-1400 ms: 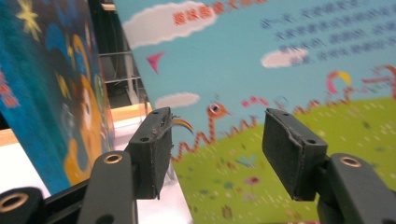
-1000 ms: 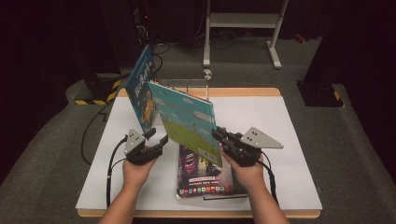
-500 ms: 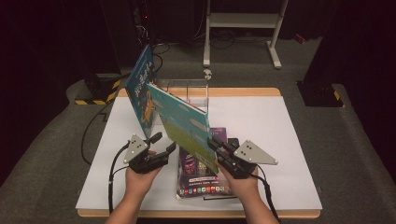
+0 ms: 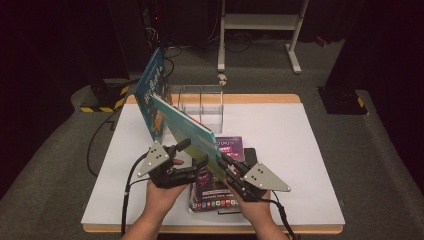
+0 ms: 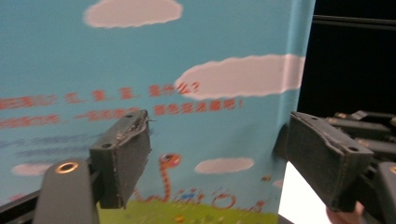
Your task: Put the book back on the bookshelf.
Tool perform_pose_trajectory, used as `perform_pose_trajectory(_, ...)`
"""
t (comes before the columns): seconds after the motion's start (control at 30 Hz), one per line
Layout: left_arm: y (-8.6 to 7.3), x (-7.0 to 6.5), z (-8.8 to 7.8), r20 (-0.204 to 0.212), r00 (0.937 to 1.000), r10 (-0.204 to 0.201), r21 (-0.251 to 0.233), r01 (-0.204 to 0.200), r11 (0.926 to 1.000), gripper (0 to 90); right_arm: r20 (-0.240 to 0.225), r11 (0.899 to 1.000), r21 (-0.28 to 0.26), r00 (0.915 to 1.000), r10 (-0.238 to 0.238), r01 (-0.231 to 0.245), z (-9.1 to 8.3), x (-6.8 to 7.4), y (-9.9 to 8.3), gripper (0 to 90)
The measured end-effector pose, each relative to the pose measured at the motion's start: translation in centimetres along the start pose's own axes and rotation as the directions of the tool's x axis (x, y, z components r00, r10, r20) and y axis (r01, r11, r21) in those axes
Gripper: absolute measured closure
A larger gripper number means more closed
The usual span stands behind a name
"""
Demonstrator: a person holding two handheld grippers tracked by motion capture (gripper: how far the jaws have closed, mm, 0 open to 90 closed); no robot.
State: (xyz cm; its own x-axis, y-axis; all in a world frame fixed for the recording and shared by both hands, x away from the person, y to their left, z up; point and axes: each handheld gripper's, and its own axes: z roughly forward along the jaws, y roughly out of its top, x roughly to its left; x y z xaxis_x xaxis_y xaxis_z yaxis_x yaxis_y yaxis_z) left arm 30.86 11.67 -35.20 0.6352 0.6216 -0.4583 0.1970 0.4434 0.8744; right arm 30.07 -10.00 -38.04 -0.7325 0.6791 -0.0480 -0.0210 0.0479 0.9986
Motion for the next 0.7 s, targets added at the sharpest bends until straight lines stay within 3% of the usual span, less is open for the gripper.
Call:
perform_pose_trajectory(0.3, -0.3, -0.5, 0.3, 0.02, 0.9998, 0.007, 0.008, -0.007, 0.9999, 18.3, -0.021, 1.0, -0.006, 0.9997, 0.015, -0.015, -0.3, 0.2, -0.3, 78.9)
perform_pose_trajectory(0.37, -0.3, -0.6, 0.3, 0.008, 1.0, 0.005, -0.002, -0.005, 1.0, 17.3, -0.059, 0.999, 0.0, 0.9975, 0.039, -0.039, -0.4, -0.3, -0.4, 76.1)
perform_pose_trajectory(0.5, -0.3, -0.6, 0.3, 0.006, 1.0, 0.007, -0.004, -0.007, 1.0, 17.1, -0.112, 0.994, 0.072, 0.9901, 0.085, -0.077, -0.5, -1.2, -1.8, 70.1)
perform_pose_trajectory(0.57, -0.4, -0.8, 0.4, 0.002, 0.9999, 0.01, -0.009, -0.01, 0.9999, 16.2, -0.116, 0.991, 0.106, 0.9884, 0.098, -0.086, -0.6, -1.4, -2.7, 72.5)
perform_pose_trajectory(0.7, -0.7, -1.0, 0.5, -0.017, 0.9996, 0.024, -0.013, -0.024, 0.9996, 14.4, -0.126, 0.991, 0.104, 0.9872, 0.098, -0.085, -1.0, -1.5, -3.5, 76.9)
